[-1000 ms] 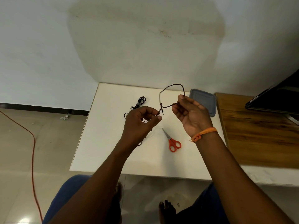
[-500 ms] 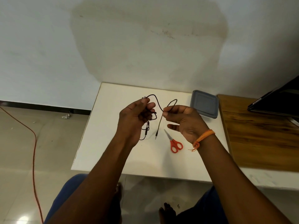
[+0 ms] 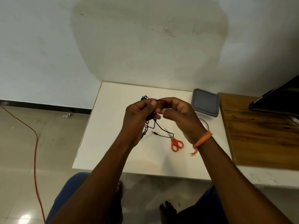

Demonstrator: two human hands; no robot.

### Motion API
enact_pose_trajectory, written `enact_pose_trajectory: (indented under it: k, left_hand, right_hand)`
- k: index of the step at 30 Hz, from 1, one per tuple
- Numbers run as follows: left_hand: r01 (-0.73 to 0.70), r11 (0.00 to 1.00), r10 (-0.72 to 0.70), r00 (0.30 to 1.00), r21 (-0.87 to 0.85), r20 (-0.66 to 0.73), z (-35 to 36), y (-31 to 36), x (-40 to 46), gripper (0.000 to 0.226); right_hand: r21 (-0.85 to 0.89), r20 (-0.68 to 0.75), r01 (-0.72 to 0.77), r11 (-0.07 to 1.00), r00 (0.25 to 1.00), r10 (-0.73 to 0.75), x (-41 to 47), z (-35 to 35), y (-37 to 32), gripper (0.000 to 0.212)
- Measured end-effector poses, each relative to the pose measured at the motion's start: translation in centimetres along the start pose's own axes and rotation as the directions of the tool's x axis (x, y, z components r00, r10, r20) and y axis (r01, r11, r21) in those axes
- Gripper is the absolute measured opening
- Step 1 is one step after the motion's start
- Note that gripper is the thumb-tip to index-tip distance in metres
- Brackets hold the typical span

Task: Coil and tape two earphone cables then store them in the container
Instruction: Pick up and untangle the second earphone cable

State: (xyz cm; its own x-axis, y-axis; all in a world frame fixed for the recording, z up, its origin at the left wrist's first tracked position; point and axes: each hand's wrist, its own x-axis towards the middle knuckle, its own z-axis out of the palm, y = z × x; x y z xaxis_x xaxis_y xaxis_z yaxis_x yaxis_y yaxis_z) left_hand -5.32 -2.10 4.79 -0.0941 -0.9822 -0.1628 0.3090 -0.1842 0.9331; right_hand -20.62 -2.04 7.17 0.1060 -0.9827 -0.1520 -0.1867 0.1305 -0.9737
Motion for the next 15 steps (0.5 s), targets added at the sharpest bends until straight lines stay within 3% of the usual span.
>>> enact_pose_trajectory:
  k: [3, 6, 10, 15]
  left_hand:
    - [-0.034, 0.998, 0.035, 0.999, 0.059, -0.008, -0.2, -0.1, 0.0, 0.016]
    - [-0.100, 0.950, 0.121, 0.991, 0.297, -0.054, -0.6, -0.3, 0.1, 0.011]
    - [-0.151, 0.872, 0.175, 0.985, 0.467, -0.008, -0.8, -0.7, 0.1, 0.007]
    - [-0.220, 0.737, 0.246, 0.968, 0.639, 0.050, -1.3, -1.4, 0.3, 0.006]
  right_hand:
    - [-0.253, -0.057, 0.144, 0.957, 0.985, -0.164, 0.0, 0.0, 0.4, 0.014]
    - [-0.253, -0.266, 0.153, 0.955, 0.938, -0.221, 0.6, -1.4, 0.5, 0.020]
    - [-0.352, -0.448, 0.194, 0.916, 0.824, -0.347, 1.0, -2.6, 1.0, 0.027]
    - [-0.547, -0.469, 0.199, 0.813, 0.731, -0.495, 1.3, -2.4, 1.3, 0.028]
